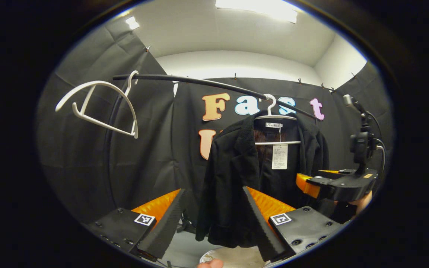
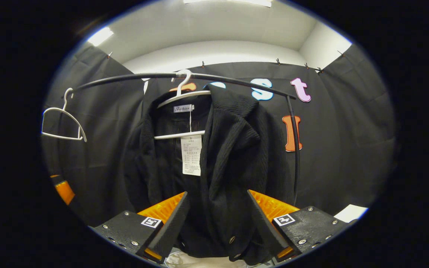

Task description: Grasp the clothes on the hanger with both hands and then place them into the laundry hamper below.

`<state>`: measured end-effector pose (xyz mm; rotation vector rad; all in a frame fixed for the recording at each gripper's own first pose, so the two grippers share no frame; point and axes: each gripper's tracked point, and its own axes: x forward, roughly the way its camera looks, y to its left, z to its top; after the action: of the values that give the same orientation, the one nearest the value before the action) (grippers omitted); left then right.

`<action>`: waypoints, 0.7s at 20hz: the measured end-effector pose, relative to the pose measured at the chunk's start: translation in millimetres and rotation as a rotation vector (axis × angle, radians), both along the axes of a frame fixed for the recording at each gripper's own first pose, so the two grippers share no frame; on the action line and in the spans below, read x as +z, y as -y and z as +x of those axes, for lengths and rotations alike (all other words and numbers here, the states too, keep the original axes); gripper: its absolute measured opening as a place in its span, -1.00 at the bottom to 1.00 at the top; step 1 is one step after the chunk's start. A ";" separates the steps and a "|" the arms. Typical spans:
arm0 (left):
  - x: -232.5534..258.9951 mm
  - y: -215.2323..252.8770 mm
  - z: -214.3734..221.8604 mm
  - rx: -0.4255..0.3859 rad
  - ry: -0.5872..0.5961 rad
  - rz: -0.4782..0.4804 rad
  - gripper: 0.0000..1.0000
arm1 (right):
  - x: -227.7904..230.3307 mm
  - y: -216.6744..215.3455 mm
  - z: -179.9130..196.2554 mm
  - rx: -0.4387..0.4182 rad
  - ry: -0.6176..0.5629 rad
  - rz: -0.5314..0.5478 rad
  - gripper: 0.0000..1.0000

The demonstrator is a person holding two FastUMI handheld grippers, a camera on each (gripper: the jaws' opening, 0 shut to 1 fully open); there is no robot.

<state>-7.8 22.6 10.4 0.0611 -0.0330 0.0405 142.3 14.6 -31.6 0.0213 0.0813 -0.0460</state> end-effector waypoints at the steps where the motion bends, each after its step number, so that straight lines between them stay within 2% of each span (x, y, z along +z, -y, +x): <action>1: -0.1 -0.8 -1.6 0.003 -0.002 0.001 0.93 | -5.7 2.4 10.9 -0.020 -0.009 -0.022 0.87; 3: -1.6 -4.0 -5.7 0.013 -0.006 0.001 1.00 | -12.8 14.1 22.5 -0.076 -0.021 -0.080 0.86; 4: -1.5 -6.5 -7.0 0.019 -0.006 0.000 1.00 | -15.9 16.4 25.5 -0.086 -0.028 -0.101 0.96; 5: -1.7 -8.0 -7.6 0.023 -0.005 -0.003 1.00 | -16.5 19.1 27.4 -0.096 -0.027 -0.121 0.77; 6: -1.8 -8.8 -7.9 0.026 -0.004 -0.004 0.94 | -15.6 21.9 27.9 -0.102 -0.023 -0.136 0.84; 10: -1.2 -5.4 -5.2 0.012 0.004 -0.011 0.94 | -16.5 26.8 22.9 -0.087 -0.031 -0.150 -0.47; 12: 0.3 9.0 3.2 -0.029 0.002 -0.026 0.86 | -14.4 25.3 17.1 -0.060 -0.037 -0.114 -0.71; 13: 1.9 17.3 9.7 -0.055 0.001 -0.037 0.93 | -10.3 24.2 12.1 -0.048 -0.032 -0.088 -0.84; 14: 3.0 26.7 18.9 -0.082 0.005 -0.043 1.00 | -5.9 25.1 6.4 -0.041 -0.027 -0.068 -0.87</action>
<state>11.1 -4.2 13.4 0.0172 -0.0400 -0.0402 148.7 -10.4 -37.5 -0.0455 0.1065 -0.0898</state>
